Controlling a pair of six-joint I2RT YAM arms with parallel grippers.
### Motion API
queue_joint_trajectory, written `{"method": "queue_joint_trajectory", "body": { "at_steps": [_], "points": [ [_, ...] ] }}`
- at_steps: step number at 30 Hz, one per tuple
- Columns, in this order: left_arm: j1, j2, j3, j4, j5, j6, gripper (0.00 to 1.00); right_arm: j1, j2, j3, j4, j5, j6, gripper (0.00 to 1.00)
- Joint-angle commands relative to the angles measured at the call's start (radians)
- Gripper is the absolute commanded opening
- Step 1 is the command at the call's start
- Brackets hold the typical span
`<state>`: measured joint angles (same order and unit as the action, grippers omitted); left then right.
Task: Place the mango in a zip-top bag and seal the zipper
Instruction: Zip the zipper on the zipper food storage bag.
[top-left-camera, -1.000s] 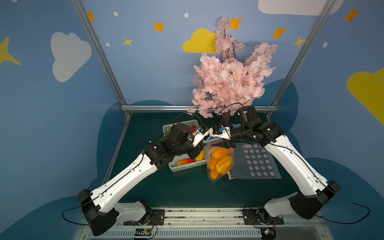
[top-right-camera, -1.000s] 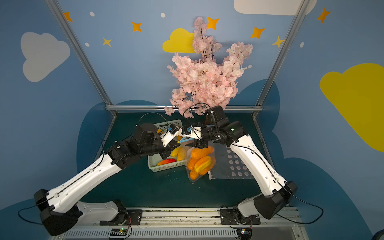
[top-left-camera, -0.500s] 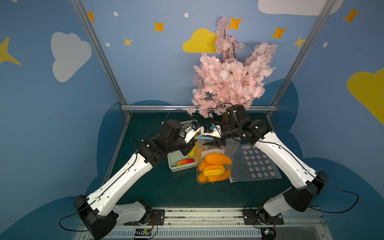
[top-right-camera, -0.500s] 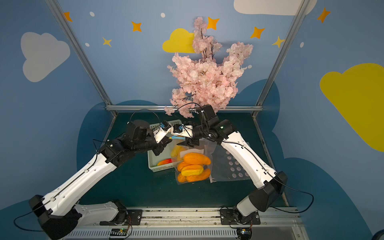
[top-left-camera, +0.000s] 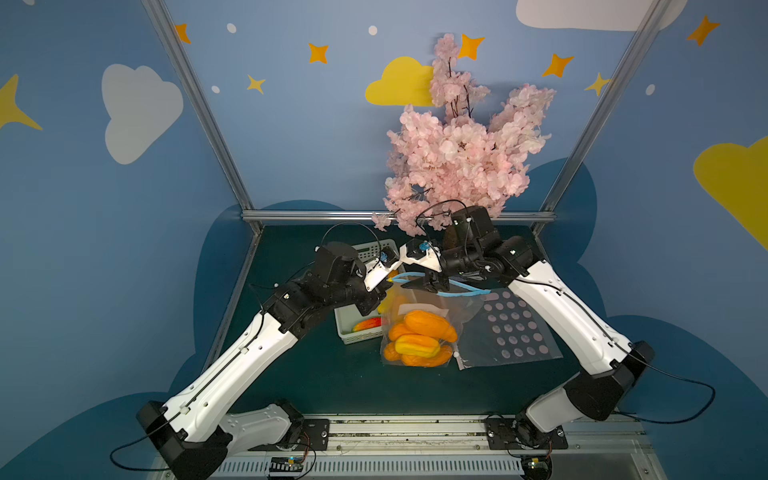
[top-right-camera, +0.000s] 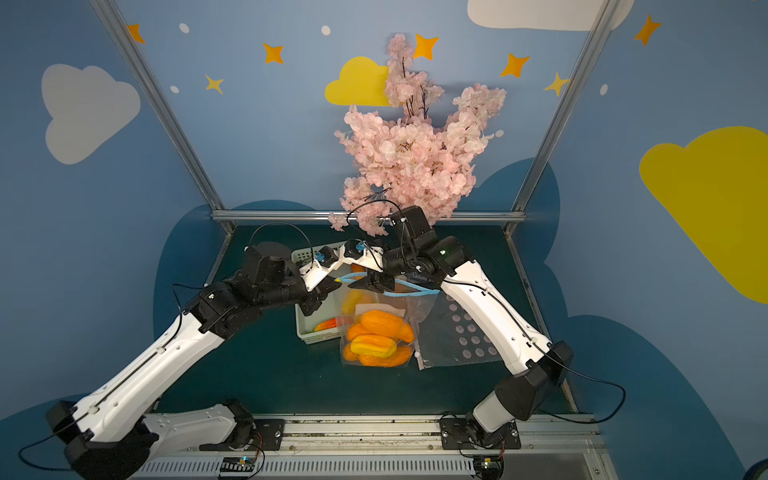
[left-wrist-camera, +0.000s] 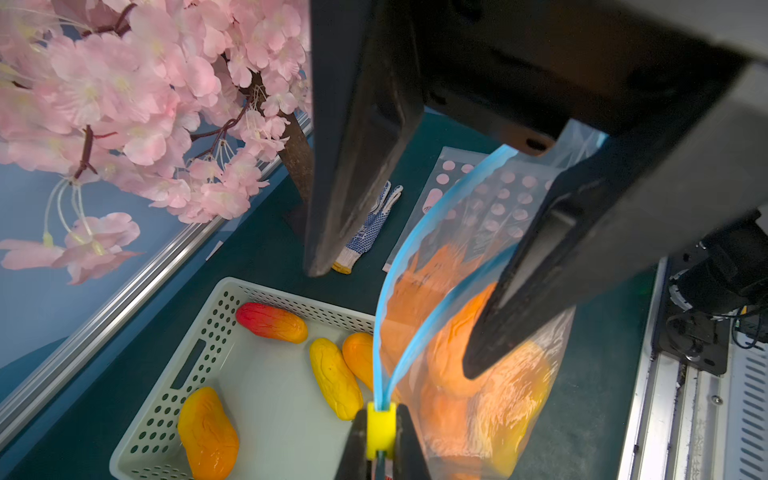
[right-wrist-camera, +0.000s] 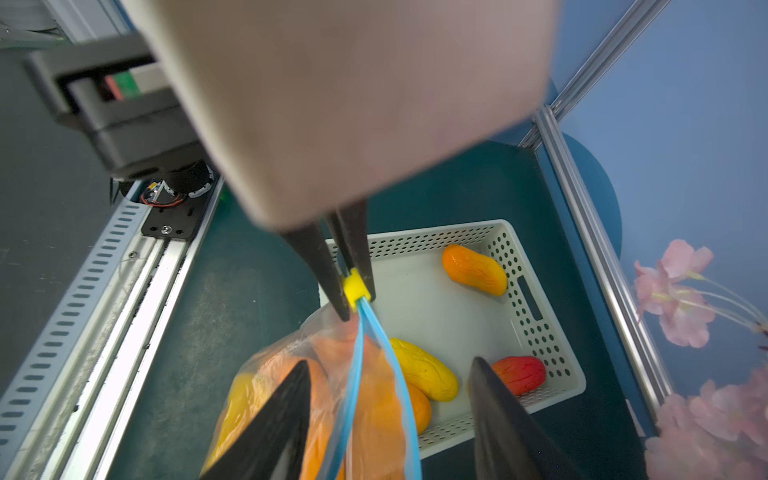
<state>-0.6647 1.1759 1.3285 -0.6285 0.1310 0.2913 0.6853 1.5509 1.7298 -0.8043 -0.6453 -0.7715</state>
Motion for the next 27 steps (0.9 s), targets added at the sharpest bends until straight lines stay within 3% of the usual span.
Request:
{"method": "queue_joint_trajectory", "body": {
  "at_steps": [1, 4, 11, 13, 18, 20, 23, 27],
  "points": [
    [-0.014, -0.027, -0.01, 0.051, 0.042, -0.015, 0.03, 0.008, 0.02, -0.001, -0.051, -0.006, 0.042, 0.48],
    [-0.015, -0.039, -0.026, 0.073, 0.04, -0.026, 0.03, 0.008, 0.019, -0.012, -0.055, -0.006, 0.053, 0.43],
    [-0.019, -0.049, -0.043, 0.086, 0.047, -0.044, 0.03, 0.009, 0.013, -0.047, -0.045, -0.016, 0.083, 0.5],
    [-0.02, -0.049, -0.043, 0.083, 0.048, -0.046, 0.03, 0.011, 0.021, -0.035, -0.059, -0.023, 0.083, 0.44],
    [-0.021, -0.048, -0.043, 0.081, 0.04, -0.062, 0.03, 0.018, 0.005, -0.044, -0.079, -0.029, 0.084, 0.15],
    [-0.021, -0.05, -0.044, 0.079, 0.033, -0.088, 0.11, 0.021, -0.01, -0.055, -0.086, -0.037, 0.086, 0.0],
    [-0.016, -0.063, -0.059, 0.081, 0.045, -0.135, 0.21, 0.02, -0.03, -0.079, -0.08, -0.031, 0.089, 0.0],
    [-0.013, -0.094, -0.097, 0.073, 0.048, -0.152, 0.23, 0.011, -0.028, -0.074, -0.089, -0.038, 0.082, 0.0]
  ]
}}
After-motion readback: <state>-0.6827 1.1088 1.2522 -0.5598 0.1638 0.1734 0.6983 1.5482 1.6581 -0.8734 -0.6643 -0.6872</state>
